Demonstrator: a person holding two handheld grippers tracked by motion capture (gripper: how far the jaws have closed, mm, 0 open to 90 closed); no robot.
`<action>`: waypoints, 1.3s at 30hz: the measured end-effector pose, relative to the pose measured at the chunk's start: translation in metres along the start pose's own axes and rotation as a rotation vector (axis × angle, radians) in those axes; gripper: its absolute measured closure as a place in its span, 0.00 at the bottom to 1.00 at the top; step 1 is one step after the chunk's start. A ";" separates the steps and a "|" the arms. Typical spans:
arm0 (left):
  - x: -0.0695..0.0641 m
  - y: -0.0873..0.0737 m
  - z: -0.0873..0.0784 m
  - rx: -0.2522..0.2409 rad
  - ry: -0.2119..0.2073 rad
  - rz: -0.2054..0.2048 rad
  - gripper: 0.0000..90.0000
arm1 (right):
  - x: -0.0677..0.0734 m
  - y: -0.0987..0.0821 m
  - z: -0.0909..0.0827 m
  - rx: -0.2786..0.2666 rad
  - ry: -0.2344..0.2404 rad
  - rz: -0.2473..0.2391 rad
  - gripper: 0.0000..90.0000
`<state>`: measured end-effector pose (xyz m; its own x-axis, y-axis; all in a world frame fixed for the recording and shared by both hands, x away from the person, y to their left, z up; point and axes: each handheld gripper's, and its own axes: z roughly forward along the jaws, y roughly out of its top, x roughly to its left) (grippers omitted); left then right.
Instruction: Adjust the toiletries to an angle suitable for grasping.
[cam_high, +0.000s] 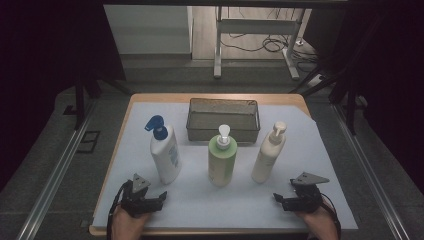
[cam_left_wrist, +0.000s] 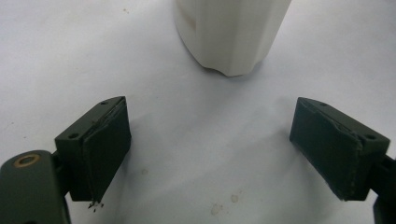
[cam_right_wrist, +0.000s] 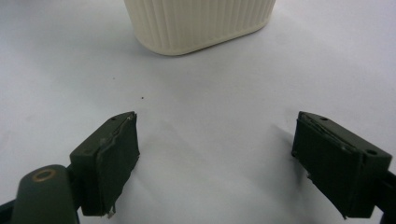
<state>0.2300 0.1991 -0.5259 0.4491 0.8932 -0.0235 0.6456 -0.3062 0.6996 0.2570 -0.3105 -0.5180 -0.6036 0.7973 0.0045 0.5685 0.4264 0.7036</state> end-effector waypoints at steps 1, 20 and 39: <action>0.000 0.000 0.000 0.000 0.000 0.000 0.14 | 0.000 0.000 0.000 -0.001 -0.002 0.000 0.16; 0.000 0.000 0.000 -0.004 -0.003 -0.005 0.14 | 0.000 0.000 0.000 -0.002 0.000 0.000 0.16; 0.000 0.000 0.000 -0.004 -0.003 -0.005 0.14 | -0.003 0.004 -0.002 0.017 0.011 0.032 0.20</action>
<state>0.2301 0.1992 -0.5263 0.4478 0.8936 -0.0298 0.6456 -0.3001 0.7022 0.2596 -0.3124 -0.5139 -0.5911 0.8058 0.0343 0.5965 0.4082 0.6911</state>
